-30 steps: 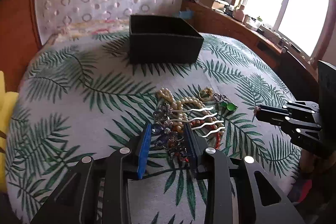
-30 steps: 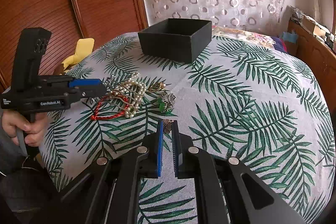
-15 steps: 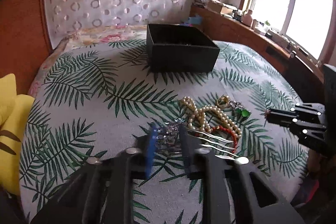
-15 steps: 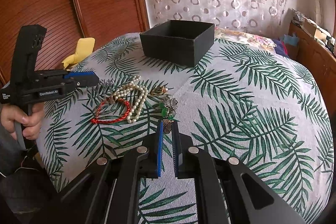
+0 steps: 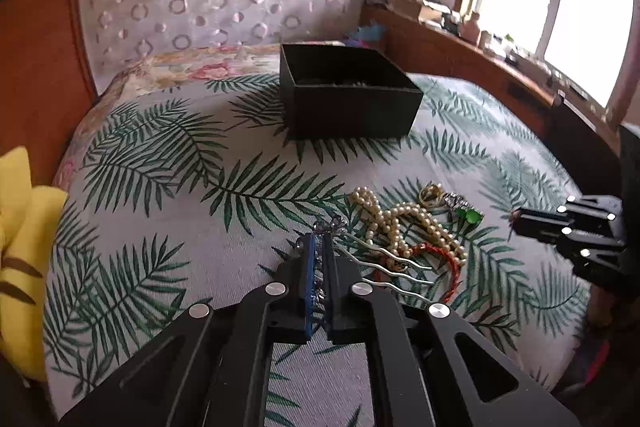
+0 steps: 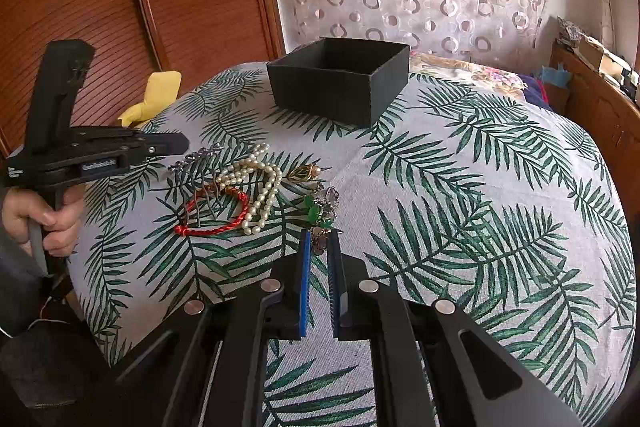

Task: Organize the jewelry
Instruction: 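Grasp the silver jeweled comb with the left tool while the right tool grips a green pendant, then carry the comb and green pendant into the black box and open both tools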

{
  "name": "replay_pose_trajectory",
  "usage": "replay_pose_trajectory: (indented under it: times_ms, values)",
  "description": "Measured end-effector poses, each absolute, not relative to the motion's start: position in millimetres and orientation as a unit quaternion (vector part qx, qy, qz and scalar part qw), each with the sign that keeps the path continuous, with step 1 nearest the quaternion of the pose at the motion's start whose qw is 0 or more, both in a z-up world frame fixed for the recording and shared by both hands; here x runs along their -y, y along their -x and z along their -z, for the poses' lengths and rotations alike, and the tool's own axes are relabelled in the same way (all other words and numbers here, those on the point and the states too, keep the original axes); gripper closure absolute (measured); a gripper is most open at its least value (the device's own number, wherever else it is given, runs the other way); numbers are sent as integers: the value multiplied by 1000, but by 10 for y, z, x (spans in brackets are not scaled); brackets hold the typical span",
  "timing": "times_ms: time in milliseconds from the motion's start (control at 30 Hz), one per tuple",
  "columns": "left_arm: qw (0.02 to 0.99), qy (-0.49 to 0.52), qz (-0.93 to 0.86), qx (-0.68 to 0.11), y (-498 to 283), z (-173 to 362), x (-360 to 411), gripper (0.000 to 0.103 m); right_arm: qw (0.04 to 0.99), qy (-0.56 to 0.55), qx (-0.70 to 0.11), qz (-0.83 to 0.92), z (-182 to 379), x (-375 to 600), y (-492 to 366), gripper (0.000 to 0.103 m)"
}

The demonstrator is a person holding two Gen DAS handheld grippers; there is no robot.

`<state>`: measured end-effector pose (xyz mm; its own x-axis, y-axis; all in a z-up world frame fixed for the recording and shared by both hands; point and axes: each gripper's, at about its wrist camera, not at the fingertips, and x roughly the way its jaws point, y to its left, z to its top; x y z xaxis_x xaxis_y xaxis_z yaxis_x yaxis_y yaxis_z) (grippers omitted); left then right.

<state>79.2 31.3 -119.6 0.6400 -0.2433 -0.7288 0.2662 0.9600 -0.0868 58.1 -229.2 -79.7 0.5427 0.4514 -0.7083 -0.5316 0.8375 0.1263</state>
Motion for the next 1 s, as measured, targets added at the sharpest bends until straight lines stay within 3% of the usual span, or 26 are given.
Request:
replay_pose_trajectory:
  times_ms: [100, 133, 167, 300, 333, 1000]
  values:
    - [899, -24, 146, -412, -861, 1256, -283, 87, 877, 53, -387, -280, 800, 2289, -591, 94]
    - [897, -31, 143, -418, -881, 1267, -269, 76, 877, 53, -387, -280, 800, 2293, -586, 94]
    - [895, -35, 142, -422, -897, 1284, -260, 73, 877, 52, -387, -279, 802, 2295, -592, 94]
    - [894, -27, 151, -422, -918, 1300, -275, 72, 877, 52, -387, -279, 798, 2298, -593, 94]
    - [892, -23, 148, -427, -936, 1312, -295, 82, 877, 52, -387, -279, 800, 2295, -594, 94]
    - [926, -15, 126, -356, -937, 882, -389, 83, 884, 64, -362, -290, 528, 2163, -912, 94]
